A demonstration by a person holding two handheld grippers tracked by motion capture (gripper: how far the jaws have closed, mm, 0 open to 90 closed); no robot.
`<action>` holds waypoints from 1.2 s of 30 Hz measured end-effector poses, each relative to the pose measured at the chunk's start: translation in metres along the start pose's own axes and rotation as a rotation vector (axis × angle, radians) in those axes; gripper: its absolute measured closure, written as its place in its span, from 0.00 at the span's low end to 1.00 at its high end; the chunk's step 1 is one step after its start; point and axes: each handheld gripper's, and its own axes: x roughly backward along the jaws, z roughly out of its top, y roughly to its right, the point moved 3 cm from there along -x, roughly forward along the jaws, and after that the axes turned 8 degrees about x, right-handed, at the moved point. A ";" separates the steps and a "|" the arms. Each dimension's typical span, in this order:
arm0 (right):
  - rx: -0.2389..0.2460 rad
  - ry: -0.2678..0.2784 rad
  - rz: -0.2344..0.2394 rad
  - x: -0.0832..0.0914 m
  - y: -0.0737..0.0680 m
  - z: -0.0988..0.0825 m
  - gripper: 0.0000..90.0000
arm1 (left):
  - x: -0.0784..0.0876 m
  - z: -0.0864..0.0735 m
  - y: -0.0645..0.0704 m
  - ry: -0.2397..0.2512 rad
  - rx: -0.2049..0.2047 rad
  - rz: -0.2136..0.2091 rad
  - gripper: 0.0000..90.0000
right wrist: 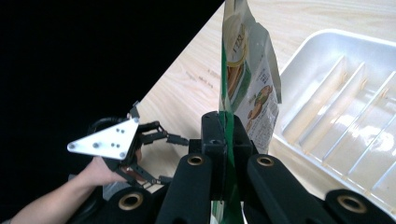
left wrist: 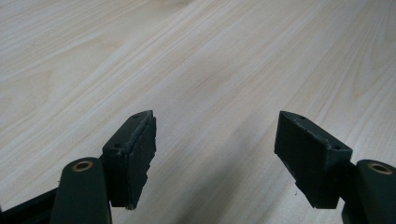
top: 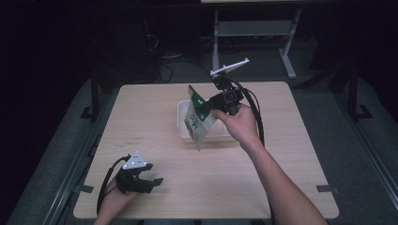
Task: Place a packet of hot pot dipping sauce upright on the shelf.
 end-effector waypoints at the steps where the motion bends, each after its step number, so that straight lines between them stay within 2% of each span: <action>1: -0.007 0.005 -0.001 0.000 0.001 0.001 1.00 | 0.000 0.000 0.000 0.000 0.000 0.000 0.32; 14: -0.042 0.038 -0.040 -0.005 0.010 0.019 1.00 | 0.001 0.000 -0.001 0.002 0.000 0.000 0.32; 15: -0.040 0.035 -0.055 -0.006 0.012 0.022 1.00 | 0.001 0.000 -0.001 0.002 0.001 0.001 0.32; 23: -0.053 0.041 -0.088 -0.009 0.017 0.032 1.00 | 0.002 -0.001 -0.003 0.005 0.005 0.000 0.32; 27: -0.059 0.045 -0.117 -0.014 0.022 0.040 1.00 | 0.002 -0.001 -0.004 0.003 0.007 0.001 0.31; 36: -0.083 0.068 -0.136 -0.025 0.029 0.050 1.00 | 0.002 -0.001 -0.005 0.008 0.010 0.003 0.31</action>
